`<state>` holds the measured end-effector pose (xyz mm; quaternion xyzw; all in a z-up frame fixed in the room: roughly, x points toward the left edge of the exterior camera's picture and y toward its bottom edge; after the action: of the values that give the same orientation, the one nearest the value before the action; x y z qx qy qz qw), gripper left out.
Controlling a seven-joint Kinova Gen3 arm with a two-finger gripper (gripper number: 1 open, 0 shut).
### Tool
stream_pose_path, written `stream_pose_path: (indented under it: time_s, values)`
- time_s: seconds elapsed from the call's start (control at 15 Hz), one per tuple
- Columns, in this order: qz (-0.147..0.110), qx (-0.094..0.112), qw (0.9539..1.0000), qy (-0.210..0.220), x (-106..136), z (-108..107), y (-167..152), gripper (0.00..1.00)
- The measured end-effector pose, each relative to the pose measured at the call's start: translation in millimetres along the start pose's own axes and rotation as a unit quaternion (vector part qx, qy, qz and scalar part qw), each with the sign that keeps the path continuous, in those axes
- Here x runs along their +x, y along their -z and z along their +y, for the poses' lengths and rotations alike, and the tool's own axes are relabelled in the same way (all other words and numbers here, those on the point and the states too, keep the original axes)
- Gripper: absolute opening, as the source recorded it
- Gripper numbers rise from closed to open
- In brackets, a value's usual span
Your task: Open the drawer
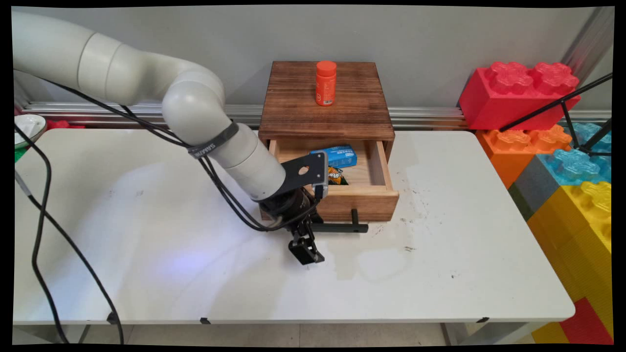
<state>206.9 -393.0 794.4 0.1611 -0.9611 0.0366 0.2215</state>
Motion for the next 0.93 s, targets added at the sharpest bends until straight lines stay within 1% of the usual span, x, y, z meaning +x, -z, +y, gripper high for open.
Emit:
stream_pose_path:
  time_s: [0.4,0.93]
  values:
    - [0.008,0.006,0.9998,-0.016,-0.9,20.1,-1.4,1.0]
    - [0.02,0.004,0.9993,-0.033,1.9,43.4,-3.8,1.0]
